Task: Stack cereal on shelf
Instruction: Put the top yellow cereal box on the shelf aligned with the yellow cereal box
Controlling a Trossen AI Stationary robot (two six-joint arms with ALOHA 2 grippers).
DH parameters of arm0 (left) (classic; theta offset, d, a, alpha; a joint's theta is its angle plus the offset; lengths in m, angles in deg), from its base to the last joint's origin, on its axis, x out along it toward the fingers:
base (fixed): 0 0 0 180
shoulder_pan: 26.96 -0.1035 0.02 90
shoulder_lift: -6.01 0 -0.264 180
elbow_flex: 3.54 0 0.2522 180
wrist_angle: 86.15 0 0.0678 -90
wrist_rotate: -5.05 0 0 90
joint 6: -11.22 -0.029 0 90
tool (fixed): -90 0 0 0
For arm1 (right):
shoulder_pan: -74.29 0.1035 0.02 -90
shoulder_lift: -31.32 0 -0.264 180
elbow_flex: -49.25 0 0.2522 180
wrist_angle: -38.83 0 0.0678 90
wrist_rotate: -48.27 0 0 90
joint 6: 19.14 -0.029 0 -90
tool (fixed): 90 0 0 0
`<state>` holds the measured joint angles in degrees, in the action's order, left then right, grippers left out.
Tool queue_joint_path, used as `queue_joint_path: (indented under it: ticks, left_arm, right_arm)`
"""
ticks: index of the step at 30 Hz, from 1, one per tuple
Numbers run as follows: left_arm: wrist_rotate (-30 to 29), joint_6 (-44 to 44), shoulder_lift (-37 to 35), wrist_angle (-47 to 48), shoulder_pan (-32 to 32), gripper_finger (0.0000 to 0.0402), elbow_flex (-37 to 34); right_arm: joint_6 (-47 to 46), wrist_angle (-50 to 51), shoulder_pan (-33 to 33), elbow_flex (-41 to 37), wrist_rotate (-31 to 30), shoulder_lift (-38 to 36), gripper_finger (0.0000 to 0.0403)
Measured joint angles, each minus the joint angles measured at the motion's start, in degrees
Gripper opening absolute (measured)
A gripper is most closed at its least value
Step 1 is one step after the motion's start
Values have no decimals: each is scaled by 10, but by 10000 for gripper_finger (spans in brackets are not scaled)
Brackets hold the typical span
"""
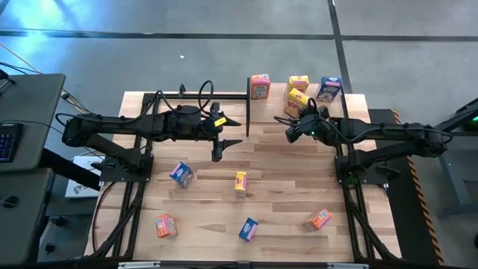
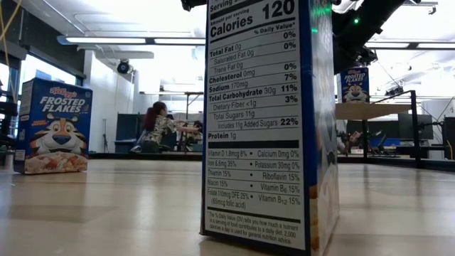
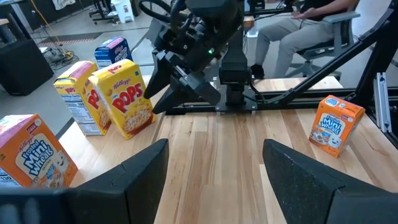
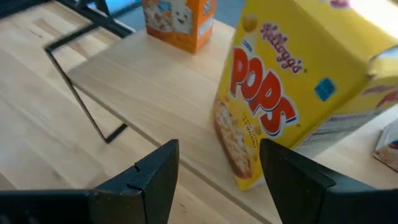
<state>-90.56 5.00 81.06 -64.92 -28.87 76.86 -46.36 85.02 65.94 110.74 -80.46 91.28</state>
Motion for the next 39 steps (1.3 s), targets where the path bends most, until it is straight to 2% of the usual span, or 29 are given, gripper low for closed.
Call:
queue_joint_path:
  ticks: [7,21,28,35,39]
  left_arm:
    - [0,0,0,0,0,252,0]
    - [0,0,0,0,0,252,0]
    - [0,0,0,0,0,252,0]
    - [0,0,0,0,0,252,0]
    - [0,0,0,0,0,252,0]
  right_arm:
    - [-16,26,-7,0,23,0,217]
    - [-39,51,-7,0,-29,0,217]
    - [-49,69,-21,0,-32,0,217]
    - [-48,69,-30,0,-25,0,217]
    - [-49,68,-30,0,5,0,217]
